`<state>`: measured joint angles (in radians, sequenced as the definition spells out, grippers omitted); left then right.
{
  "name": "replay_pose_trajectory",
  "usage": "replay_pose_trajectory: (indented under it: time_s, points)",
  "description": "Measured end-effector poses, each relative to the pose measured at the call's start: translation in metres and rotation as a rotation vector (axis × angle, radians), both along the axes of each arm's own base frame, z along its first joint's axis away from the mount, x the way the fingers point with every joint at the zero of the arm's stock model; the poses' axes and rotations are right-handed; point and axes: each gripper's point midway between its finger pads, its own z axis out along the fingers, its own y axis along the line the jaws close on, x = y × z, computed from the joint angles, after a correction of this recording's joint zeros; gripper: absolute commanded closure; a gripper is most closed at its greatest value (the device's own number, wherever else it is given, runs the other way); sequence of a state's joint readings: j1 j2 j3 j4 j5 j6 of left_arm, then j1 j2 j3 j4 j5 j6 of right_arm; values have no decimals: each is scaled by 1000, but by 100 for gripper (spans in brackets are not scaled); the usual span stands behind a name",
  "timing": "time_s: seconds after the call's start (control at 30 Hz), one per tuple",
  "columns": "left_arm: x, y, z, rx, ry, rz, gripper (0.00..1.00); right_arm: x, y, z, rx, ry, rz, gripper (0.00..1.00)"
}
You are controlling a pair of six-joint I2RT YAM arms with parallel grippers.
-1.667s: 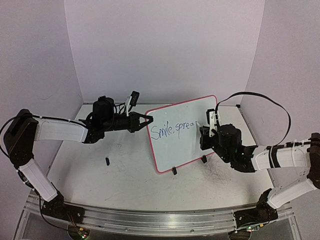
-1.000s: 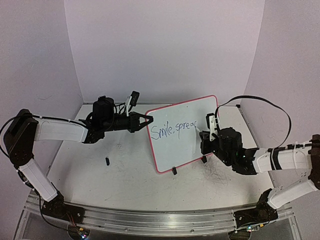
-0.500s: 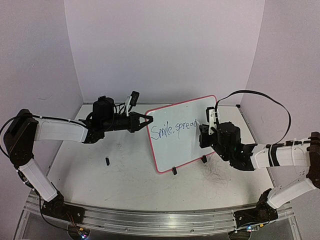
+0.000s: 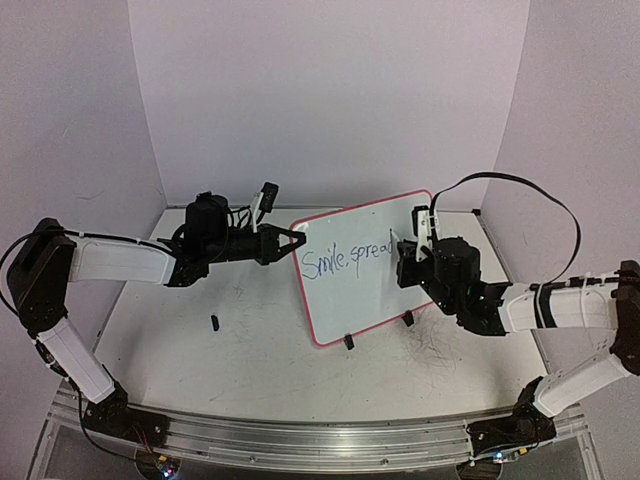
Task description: Write a sentence on the whiteboard
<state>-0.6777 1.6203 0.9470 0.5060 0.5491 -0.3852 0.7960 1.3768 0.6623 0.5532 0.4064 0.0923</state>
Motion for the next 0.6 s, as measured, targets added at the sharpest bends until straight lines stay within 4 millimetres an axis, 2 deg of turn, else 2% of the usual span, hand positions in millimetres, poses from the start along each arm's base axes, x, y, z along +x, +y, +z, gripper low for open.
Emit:
replay_pose_trajectory:
  time_s: [0.3,0.6]
  points:
    - [0,0,0,0,0,-1,100,-12,-9,-24,-8,54,9,100]
    - [0,0,0,0,-2,-1,100,-17,-10,-30,-3,77,22,100]
